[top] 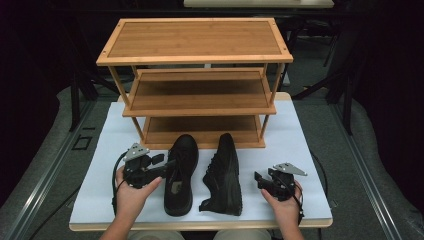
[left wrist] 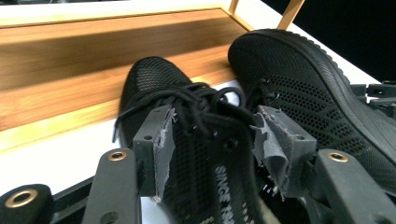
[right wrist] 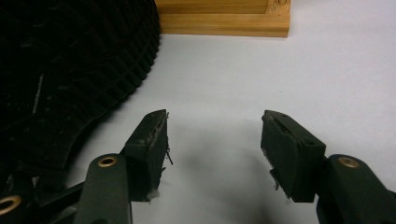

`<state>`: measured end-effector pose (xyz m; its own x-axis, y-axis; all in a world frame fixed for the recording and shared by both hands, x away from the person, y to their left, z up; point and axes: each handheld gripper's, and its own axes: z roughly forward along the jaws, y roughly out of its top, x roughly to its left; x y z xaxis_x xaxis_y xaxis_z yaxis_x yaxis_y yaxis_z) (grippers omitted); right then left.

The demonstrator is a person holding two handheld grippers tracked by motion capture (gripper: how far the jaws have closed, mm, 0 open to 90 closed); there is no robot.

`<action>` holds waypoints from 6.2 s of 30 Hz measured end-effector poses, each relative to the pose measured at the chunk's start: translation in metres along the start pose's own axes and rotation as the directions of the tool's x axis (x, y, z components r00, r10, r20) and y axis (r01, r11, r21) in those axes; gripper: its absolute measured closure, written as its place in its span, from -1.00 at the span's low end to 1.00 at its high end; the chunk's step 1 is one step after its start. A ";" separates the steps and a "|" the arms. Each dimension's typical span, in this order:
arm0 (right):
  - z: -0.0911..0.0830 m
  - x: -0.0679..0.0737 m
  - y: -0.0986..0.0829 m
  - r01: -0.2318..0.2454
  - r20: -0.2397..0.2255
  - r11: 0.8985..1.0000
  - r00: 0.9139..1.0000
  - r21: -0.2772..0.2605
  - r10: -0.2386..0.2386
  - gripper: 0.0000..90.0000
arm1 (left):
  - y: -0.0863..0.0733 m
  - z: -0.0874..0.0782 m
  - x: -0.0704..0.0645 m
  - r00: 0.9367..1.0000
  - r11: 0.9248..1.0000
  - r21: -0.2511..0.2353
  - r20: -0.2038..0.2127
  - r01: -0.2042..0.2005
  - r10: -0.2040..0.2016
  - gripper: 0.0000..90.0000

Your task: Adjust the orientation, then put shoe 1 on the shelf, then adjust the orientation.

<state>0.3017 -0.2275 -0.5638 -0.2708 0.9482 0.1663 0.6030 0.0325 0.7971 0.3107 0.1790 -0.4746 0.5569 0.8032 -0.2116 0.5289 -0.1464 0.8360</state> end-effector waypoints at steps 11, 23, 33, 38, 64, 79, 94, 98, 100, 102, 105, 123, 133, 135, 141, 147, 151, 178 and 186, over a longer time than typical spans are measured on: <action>0.000 -0.002 0.000 -0.006 -0.002 1.000 1.000 0.003 0.006 -0.09 | -0.003 0.025 -0.017 0.997 0.996 0.068 -0.038 -0.063 0.066 0.25; 0.000 -0.002 0.000 -0.011 -0.003 1.000 1.000 0.007 0.011 -0.09 | -0.012 0.022 -0.010 0.999 0.994 0.095 -0.019 -0.047 0.049 0.74; 0.001 -0.004 -0.001 -0.027 -0.014 1.000 1.000 -0.002 0.027 -0.09 | 0.002 0.015 -0.007 0.992 0.977 0.178 -0.022 -0.115 0.121 0.87; 0.000 -0.004 -0.001 -0.030 -0.013 1.000 0.999 0.005 0.030 -0.09 | 0.016 -0.001 0.004 0.986 0.955 0.248 0.009 -0.164 0.166 0.87; 0.000 -0.004 -0.001 -0.041 -0.019 0.999 0.999 0.002 0.041 -0.09 | 0.049 0.014 0.020 0.981 0.699 0.706 -0.036 -0.109 0.189 0.53; -0.001 -0.004 -0.001 -0.048 -0.026 0.999 0.999 0.004 0.048 -0.09 | 0.058 0.019 0.018 0.977 0.651 0.753 -0.054 -0.095 0.205 0.86; 0.000 -0.004 -0.001 -0.059 -0.032 0.998 0.998 -0.004 0.059 -0.09 | 0.106 0.047 0.029 0.975 0.788 0.616 -0.172 -0.005 0.140 0.86; 0.000 -0.006 -0.001 -0.064 -0.037 0.998 0.997 -0.016 0.064 -0.09 | 0.106 0.061 0.033 0.971 0.833 0.553 -0.204 0.013 0.121 0.86; 0.000 -0.007 -0.001 -0.072 -0.035 0.997 0.997 -0.008 0.072 -0.09 | 0.106 0.068 0.035 0.970 0.856 0.517 -0.222 0.027 0.103 0.86; -0.001 -0.008 -0.001 -0.071 -0.038 0.997 0.997 -0.003 0.071 -0.08 | 0.104 0.074 0.038 0.967 0.889 0.456 -0.243 0.043 0.078 0.86; -0.001 -0.008 -0.001 -0.068 -0.040 0.998 0.997 0.001 0.067 -0.08 | 0.098 0.083 0.042 0.961 0.935 0.354 -0.267 0.030 0.070 0.86; -0.001 -0.008 0.000 -0.068 -0.038 0.998 0.997 -0.004 0.068 -0.08 | 0.078 0.042 0.033 0.972 0.992 0.064 -0.201 -0.109 0.120 0.28; -0.001 -0.005 -0.001 -0.072 -0.041 0.997 0.997 -0.012 0.071 -0.08 | 0.033 0.004 0.023 0.987 0.996 -0.061 -0.148 -0.071 0.061 0.15; 0.001 -0.004 -0.001 -0.076 -0.047 0.997 0.996 -0.023 0.074 -0.08 | 0.021 0.010 0.023 0.988 0.997 -0.044 -0.147 -0.056 0.049 0.16; 0.001 -0.005 -0.001 -0.074 -0.050 0.997 0.996 -0.022 0.073 -0.08 | 0.002 0.038 0.025 0.978 0.999 0.029 -0.205 -0.045 0.050 0.24; 0.000 -0.007 -0.001 -0.080 -0.047 0.997 0.996 -0.019 0.079 -0.08 | 0.002 0.049 0.023 0.975 0.998 0.034 -0.211 -0.060 0.066 0.69; 0.000 -0.007 -0.001 -0.076 -0.046 0.997 0.996 -0.016 0.075 -0.08 | 0.006 0.055 0.025 0.974 0.998 0.001 -0.219 -0.066 0.064 0.72; -0.002 -0.003 0.001 -0.041 -0.042 0.999 0.998 -0.018 0.040 -0.10 | 0.016 0.061 0.035 0.976 0.991 -0.093 -0.206 -0.093 0.072 0.18; -0.013 0.010 0.007 0.012 -0.057 0.999 0.998 -0.052 -0.015 -0.13 | -0.017 0.013 0.050 0.992 0.991 -0.096 -0.102 -0.091 0.081 0.06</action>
<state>0.2935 -0.2222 -0.5491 -0.3220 0.9280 0.1873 0.5599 0.0271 0.8281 0.3382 0.2142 -0.5058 0.5296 0.8434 -0.0908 0.4122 -0.1623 0.8965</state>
